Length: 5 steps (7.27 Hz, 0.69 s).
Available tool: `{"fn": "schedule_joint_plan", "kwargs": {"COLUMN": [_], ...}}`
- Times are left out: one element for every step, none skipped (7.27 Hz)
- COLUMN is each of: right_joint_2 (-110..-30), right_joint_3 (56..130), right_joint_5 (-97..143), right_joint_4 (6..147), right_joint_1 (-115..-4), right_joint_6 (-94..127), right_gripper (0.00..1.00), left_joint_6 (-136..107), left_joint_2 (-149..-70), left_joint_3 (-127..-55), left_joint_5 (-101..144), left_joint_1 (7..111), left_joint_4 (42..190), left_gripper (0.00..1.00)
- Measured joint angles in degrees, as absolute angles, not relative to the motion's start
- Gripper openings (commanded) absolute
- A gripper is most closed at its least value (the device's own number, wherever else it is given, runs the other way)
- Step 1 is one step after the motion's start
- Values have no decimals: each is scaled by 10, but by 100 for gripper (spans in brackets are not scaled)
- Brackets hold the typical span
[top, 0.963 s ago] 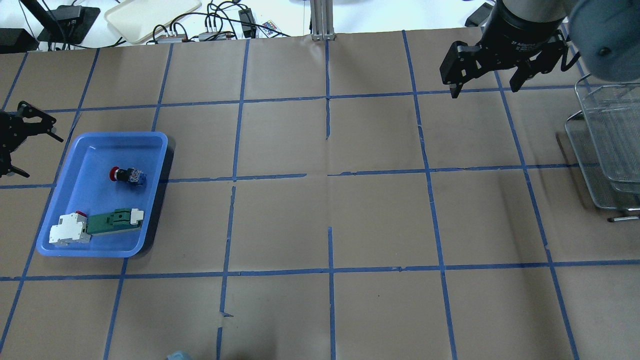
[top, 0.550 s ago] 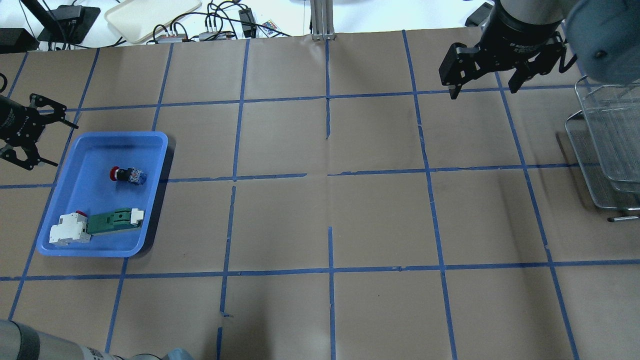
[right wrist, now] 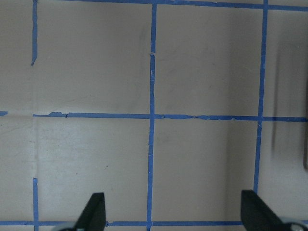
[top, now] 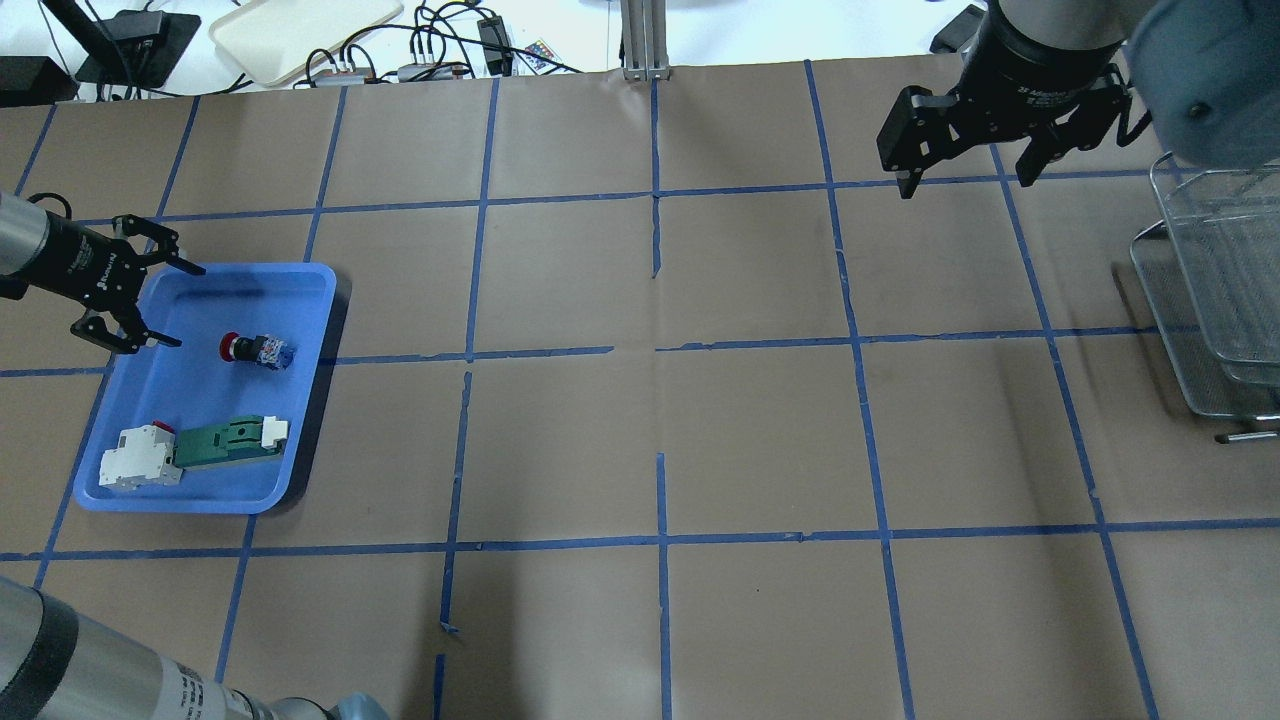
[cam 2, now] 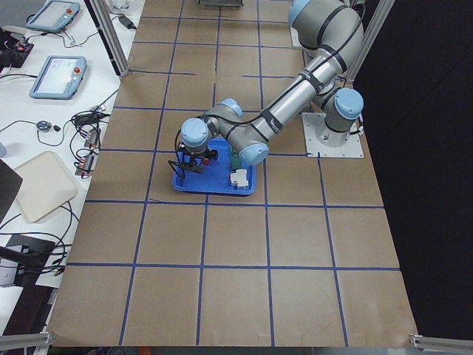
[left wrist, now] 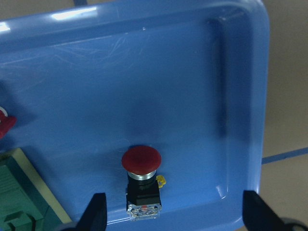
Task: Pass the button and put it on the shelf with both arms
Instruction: 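Lower the left gripper and close it on the red push button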
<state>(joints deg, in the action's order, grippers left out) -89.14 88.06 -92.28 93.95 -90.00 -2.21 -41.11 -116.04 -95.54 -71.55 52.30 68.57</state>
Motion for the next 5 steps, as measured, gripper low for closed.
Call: {"fn": "schedule_joint_plan", "kwargs": {"right_joint_2": [-892, -892, -892, -891, -891], "right_joint_3": [881, 881, 881, 881, 881], "right_joint_5": [-923, -923, -924, -926, -927], "right_joint_4": [940, 940, 939, 939, 939], "right_joint_1": [-900, -900, -900, -900, -900], "right_joint_6": [-23, -24, -25, -25, -25], "right_gripper": [100, 100, 100, 100, 100], "left_joint_6": [-422, -430, -434, -437, -438], "left_joint_2": [-1171, -1178, -1184, -1188, -1191], "left_joint_3": [-957, -960, -962, -963, -964], "left_joint_5": [-712, -711, -713, -715, -716], "left_joint_1": [523, 523, 523, 523, 523], "left_joint_4": [686, 686, 686, 687, 687], "left_gripper": [100, 100, 100, 100, 100]}}
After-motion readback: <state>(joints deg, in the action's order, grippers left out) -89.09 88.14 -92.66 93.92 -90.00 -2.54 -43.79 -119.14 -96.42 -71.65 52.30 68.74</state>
